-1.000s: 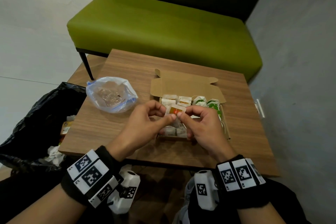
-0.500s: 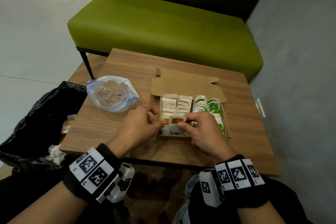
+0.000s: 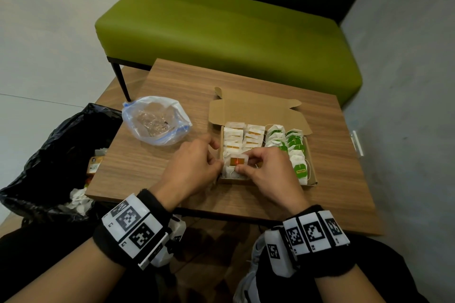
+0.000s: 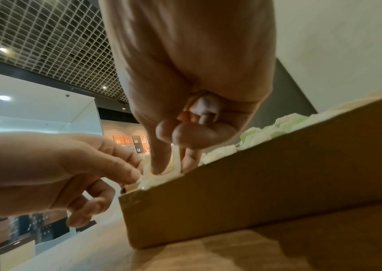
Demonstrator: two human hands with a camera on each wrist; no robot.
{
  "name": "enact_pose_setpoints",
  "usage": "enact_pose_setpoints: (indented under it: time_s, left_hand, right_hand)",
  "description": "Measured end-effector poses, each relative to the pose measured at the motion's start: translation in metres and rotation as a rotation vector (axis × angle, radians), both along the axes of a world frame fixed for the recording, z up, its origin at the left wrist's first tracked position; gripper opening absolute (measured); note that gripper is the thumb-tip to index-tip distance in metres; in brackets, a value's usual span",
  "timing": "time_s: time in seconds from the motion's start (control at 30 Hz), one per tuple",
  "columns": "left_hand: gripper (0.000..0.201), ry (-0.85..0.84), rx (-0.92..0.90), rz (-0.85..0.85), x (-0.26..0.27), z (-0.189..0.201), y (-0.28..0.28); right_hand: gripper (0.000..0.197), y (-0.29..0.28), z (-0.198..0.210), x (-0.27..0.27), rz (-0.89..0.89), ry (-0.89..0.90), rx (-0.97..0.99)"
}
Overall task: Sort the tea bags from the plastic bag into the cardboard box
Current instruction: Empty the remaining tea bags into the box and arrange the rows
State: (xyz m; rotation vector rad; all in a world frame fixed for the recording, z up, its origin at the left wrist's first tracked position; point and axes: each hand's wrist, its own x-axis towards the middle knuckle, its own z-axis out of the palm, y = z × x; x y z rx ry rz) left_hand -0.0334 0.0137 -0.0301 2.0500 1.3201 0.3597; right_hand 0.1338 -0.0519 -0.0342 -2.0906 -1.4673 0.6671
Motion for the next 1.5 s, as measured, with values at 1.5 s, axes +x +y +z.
enact_pose_setpoints:
  time_s: [1.5]
  left_hand:
    - [0.007,-0.117,1.165,-0.355,-0.016,0.009,0.002]
  right_hand:
    - [0.049,-0.028,0.035,-0.009,-0.281,0.286,0.576]
